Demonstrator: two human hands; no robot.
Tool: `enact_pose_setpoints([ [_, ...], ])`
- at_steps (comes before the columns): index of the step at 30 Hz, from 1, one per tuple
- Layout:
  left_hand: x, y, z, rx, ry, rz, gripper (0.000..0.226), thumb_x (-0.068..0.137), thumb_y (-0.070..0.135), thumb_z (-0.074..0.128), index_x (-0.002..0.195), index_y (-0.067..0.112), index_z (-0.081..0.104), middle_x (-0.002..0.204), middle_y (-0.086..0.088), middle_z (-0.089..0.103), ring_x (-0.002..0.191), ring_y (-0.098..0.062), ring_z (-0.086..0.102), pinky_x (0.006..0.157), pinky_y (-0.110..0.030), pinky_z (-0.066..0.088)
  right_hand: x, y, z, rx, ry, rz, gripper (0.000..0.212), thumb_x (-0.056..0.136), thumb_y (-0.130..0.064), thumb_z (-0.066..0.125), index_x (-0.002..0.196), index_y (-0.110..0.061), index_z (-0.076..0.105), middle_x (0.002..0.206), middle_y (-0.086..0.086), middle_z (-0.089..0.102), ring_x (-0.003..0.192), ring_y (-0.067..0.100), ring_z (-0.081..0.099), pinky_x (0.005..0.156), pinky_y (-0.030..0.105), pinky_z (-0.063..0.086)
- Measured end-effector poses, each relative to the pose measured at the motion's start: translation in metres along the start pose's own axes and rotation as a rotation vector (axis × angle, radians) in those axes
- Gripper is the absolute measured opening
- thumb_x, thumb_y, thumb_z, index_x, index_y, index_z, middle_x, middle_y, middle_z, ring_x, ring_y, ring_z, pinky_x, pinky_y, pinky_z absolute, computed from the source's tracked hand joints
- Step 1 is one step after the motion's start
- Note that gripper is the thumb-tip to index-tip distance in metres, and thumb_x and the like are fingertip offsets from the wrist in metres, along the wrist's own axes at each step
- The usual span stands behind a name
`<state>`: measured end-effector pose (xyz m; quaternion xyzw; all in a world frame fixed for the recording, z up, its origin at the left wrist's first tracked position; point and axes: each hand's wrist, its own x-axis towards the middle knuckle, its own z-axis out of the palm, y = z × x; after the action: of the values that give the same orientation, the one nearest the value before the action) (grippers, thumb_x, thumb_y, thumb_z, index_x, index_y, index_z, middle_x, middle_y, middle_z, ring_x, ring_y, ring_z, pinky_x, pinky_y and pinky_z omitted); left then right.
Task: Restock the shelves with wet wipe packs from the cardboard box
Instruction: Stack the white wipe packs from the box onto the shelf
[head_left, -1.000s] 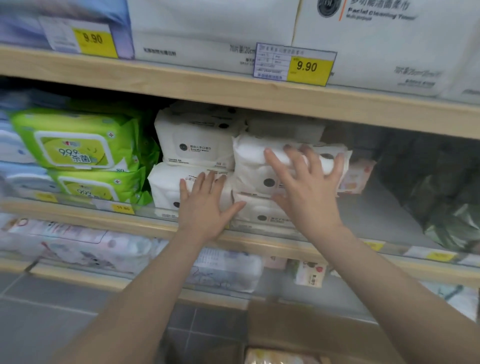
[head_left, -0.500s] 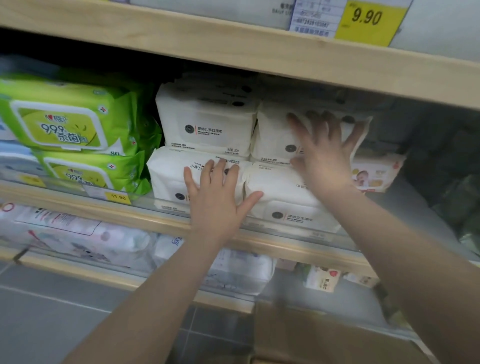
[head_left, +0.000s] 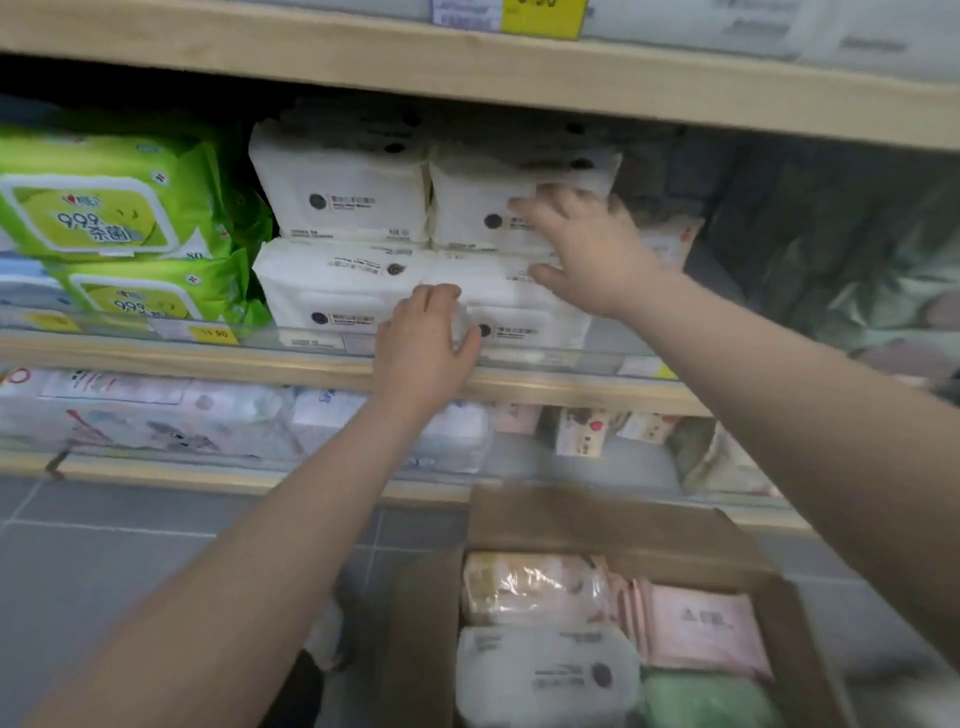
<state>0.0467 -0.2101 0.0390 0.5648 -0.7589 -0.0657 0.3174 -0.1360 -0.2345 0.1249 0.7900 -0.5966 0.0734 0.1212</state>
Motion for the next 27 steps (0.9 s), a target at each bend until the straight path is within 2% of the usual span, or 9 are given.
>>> enact_pose_setpoints([
  [5,-0.071,0.034,0.019,-0.133,-0.09,0.067,0.042,0.087,0.027,0.056,0.126,0.01,0.053,0.123,-0.009,0.056,0.112,-0.028,0.052,0.085,-0.037,0.043,-0.099,0.011,0.007,0.031,-0.088,0.01,0.06,0.092,-0.035,0.052,0.146,-0.023,0.028,0.146,0.007,0.035,0.132,0.03,0.035,0.109,0.048,0.027],
  [10,-0.158,0.041,0.052,-0.148,-0.248,0.088,0.038,0.087,0.027,0.057,0.123,0.016,0.055,0.118,-0.002,0.057,0.106,-0.022,0.054,0.084,-0.033,0.042,-0.206,0.011,0.044,0.176,-0.189,0.144,0.058,0.091,-0.034,0.053,0.144,-0.022,0.033,0.144,0.005,0.04,0.131,0.026,0.038,0.112,0.046,0.026],
  [13,-0.201,0.032,0.072,-0.1,-0.339,0.079,0.037,0.08,0.03,0.054,0.114,0.017,0.059,0.108,-0.002,0.059,0.097,-0.025,0.057,0.08,-0.036,0.048,-0.27,0.001,0.071,0.234,-0.298,0.21,0.057,0.092,-0.037,0.05,0.144,-0.024,0.031,0.141,0.002,0.041,0.129,0.025,0.04,0.111,0.042,0.026],
  [15,-0.226,0.022,0.084,-0.018,-0.393,0.08,0.039,0.078,0.036,0.049,0.109,0.018,0.062,0.106,-0.003,0.061,0.097,-0.025,0.058,0.083,-0.043,0.052,-0.308,-0.005,0.09,0.28,-0.358,0.262,0.055,0.091,-0.044,0.04,0.142,-0.024,0.036,0.136,0.001,0.045,0.125,0.025,0.043,0.108,0.039,0.028],
  [17,-0.248,0.008,0.095,0.076,-0.471,0.065,0.046,0.077,0.039,0.05,0.116,0.017,0.06,0.12,-0.008,0.058,0.109,-0.029,0.056,0.086,-0.047,0.051,-0.34,-0.012,0.108,0.336,-0.434,0.302,0.055,0.09,-0.045,0.038,0.141,-0.025,0.037,0.137,-0.001,0.046,0.127,0.024,0.043,0.108,0.037,0.028],
  [19,-0.267,-0.009,0.102,0.127,-0.53,0.02,0.057,0.079,0.036,0.053,0.131,0.015,0.049,0.139,-0.01,0.044,0.124,-0.032,0.046,0.093,-0.048,0.047,-0.365,-0.019,0.125,0.387,-0.507,0.309,0.057,0.091,-0.04,0.049,0.144,-0.028,0.031,0.145,-0.005,0.037,0.132,0.018,0.037,0.111,0.035,0.024],
  [20,-0.274,-0.016,0.103,0.132,-0.531,0.004,0.06,0.081,0.037,0.048,0.136,0.014,0.043,0.144,-0.009,0.038,0.128,-0.031,0.041,0.095,-0.048,0.045,-0.373,-0.023,0.132,0.401,-0.534,0.308,0.06,0.09,-0.04,0.051,0.144,-0.029,0.029,0.147,-0.008,0.033,0.134,0.016,0.034,0.112,0.035,0.022],
  [24,-0.291,-0.029,0.103,0.088,-0.494,0.008,0.058,0.088,0.04,0.03,0.14,0.016,0.035,0.153,-0.004,0.027,0.141,-0.017,0.02,0.107,-0.041,0.034,-0.373,-0.039,0.153,0.445,-0.515,0.267,0.067,0.089,-0.049,0.05,0.146,-0.03,0.024,0.153,-0.009,0.024,0.14,0.013,0.023,0.118,0.037,0.018],
  [27,-0.294,-0.03,0.103,0.017,-0.459,-0.009,0.056,0.092,0.038,0.028,0.143,0.017,0.031,0.154,-0.002,0.024,0.143,-0.01,0.012,0.115,-0.038,0.023,-0.354,-0.055,0.171,0.449,-0.529,0.181,0.074,0.086,-0.052,0.052,0.148,-0.026,0.021,0.156,-0.006,0.019,0.145,0.016,0.014,0.119,0.039,0.004],
])
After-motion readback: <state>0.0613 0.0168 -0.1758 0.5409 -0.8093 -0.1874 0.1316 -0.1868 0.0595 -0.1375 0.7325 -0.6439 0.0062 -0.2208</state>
